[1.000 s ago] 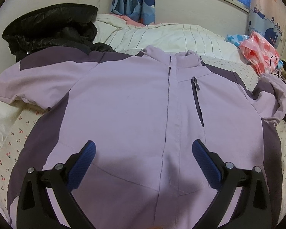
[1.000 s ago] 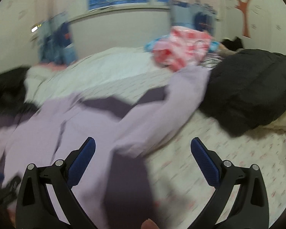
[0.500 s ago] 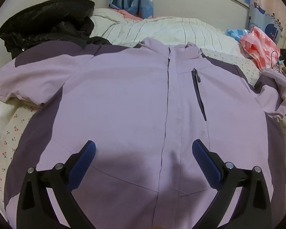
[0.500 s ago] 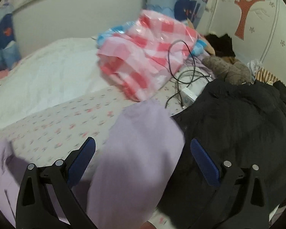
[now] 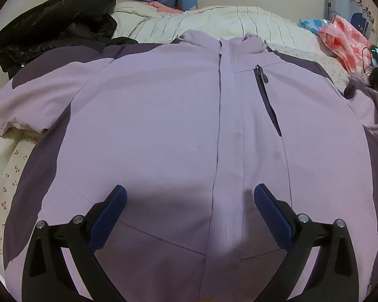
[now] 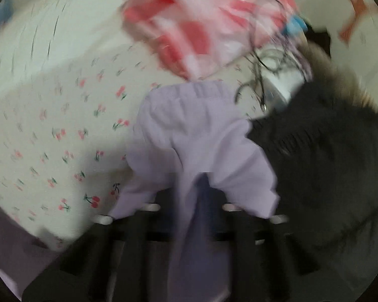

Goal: Fold large clothes
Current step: 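Grasp the cuff of the lavender jacket sleeve with the right tool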

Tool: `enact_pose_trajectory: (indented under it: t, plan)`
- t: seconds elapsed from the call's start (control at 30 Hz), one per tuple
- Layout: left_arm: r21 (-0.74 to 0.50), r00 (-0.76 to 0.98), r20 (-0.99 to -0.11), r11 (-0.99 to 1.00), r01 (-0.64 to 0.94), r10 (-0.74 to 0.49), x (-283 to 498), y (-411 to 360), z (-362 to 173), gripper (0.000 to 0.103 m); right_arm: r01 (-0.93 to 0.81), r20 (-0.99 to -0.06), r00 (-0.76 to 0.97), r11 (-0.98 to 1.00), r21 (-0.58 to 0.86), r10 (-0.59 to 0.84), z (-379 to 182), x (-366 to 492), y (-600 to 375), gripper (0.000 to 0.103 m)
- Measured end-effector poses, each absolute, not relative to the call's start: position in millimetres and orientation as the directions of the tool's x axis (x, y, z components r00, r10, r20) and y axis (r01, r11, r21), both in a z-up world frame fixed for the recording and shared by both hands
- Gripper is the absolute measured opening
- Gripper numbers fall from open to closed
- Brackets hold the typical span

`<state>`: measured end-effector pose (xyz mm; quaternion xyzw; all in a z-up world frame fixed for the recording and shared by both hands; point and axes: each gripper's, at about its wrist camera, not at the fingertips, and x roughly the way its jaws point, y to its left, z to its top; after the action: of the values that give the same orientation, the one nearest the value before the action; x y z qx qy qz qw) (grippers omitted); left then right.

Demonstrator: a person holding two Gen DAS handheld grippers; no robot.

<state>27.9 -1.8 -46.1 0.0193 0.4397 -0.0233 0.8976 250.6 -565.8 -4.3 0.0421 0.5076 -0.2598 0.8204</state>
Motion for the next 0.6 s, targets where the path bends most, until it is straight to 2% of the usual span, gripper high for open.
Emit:
enact_pose_trajectory:
  t: [0.03, 0.17, 0.3, 0.43, 0.5, 0.53, 0.57, 0.6]
  plan:
    - [0.012, 0.612, -0.790, 0.998, 0.058, -0.026, 27.9, -1.4, -45.8, 0.098, 0.485, -0.855, 0.381, 0.863, -0.139, -0.352, 2.9, 240.6, -574.0, 0.004]
    - [0.008, 0.604, -0.796, 0.999, 0.051, -0.025, 28.3, -0.2, -45.7, 0.098, 0.465, -0.788, 0.561, 0.884, 0.046, -0.254, 54.3, 198.7, -584.8, 0.004]
    - [0.004, 0.602, -0.798, 0.999, 0.047, -0.025, 28.8, -0.3, -44.4, 0.098, 0.470, -0.702, 0.676, 0.865, 0.176, -0.224, 99.4, 159.0, -582.7, 0.004]
    - [-0.004, 0.597, -0.801, 0.999, 0.047, -0.031, 29.4, 0.8, -43.2, 0.098, 0.485, -0.572, 0.801, 0.755, 0.442, -0.180, 91.3, 57.8, -604.0, 0.004]
    - [-0.013, 0.598, -0.800, 0.999, 0.050, -0.040, 29.3, 1.2, -41.3, 0.098, 0.495, -0.556, 0.810, 0.723, 0.483, -0.183, 74.1, 24.8, -613.4, 0.010]
    - [-0.016, 0.598, -0.801, 0.999, 0.051, -0.043, 28.6, 1.4, -40.8, 0.098, 0.506, -0.567, 0.804, 0.707, 0.494, -0.179, 64.6, 10.3, -618.4, 0.029]
    - [-0.018, 0.598, -0.800, 0.999, 0.051, -0.045, 28.4, 1.6, -40.5, 0.098, 0.526, -0.583, 0.793, 0.683, 0.506, -0.179, 54.4, -6.4, -623.5, 0.043]
    - [-0.019, 0.597, -0.801, 0.998, 0.052, -0.046, 28.3, 1.8, -40.2, 0.098, 0.521, -0.572, 0.803, 0.668, 0.532, -0.171, 50.5, -19.0, -627.0, 0.046]
